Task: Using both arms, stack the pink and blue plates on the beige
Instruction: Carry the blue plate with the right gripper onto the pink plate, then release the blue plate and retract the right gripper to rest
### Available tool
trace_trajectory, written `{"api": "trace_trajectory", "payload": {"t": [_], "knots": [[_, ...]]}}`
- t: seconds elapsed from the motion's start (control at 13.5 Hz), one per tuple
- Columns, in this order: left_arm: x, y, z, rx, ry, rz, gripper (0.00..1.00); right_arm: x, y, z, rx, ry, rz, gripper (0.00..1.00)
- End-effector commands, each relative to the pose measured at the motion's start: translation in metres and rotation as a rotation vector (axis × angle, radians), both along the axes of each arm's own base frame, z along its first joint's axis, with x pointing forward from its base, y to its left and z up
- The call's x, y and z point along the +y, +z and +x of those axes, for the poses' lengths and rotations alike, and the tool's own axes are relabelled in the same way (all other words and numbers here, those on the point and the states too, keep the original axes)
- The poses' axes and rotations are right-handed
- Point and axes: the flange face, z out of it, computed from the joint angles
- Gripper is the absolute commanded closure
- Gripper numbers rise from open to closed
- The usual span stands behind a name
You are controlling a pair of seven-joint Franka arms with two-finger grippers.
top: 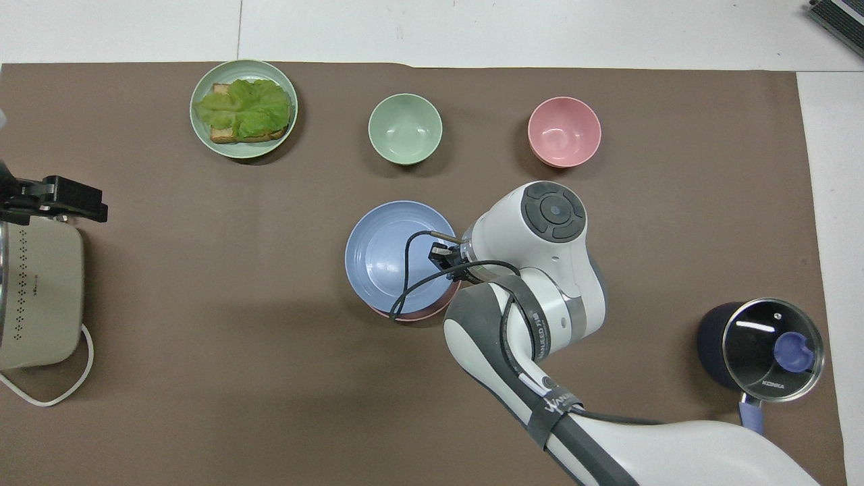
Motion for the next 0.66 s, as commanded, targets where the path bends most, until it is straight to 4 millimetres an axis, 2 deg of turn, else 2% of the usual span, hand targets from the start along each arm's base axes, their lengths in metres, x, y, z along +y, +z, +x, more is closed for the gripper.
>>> {"api": "trace_trajectory", "payload": {"t": [0.0,0.3,0.52,0.59], "knots": [[0.0034,0.0029,-0.0070,-0.011,-0.007,0.014,0.00,-0.0048,-0.0016,-0.0013,-0.002,-0.021,-0.018,1.00],[0.0034,0.0029,-0.0070,-0.011,-0.007,0.014,0.00,-0.0053,-0.0027,-0.0034,0.012,-0.019,-0.024,1.00],[0.0034,0.0029,-0.0070,-0.011,-0.007,0.014,0.00,-0.0077,0.0001,-0.0026,0.007,0.001,-0.048,0.59],[0.0034,0.0029,-0.0070,-0.011,-0.007,0.014,0.00,-0.0127,0.0069,-0.0010,-0.002,0.014,-0.067,0.20]]}}
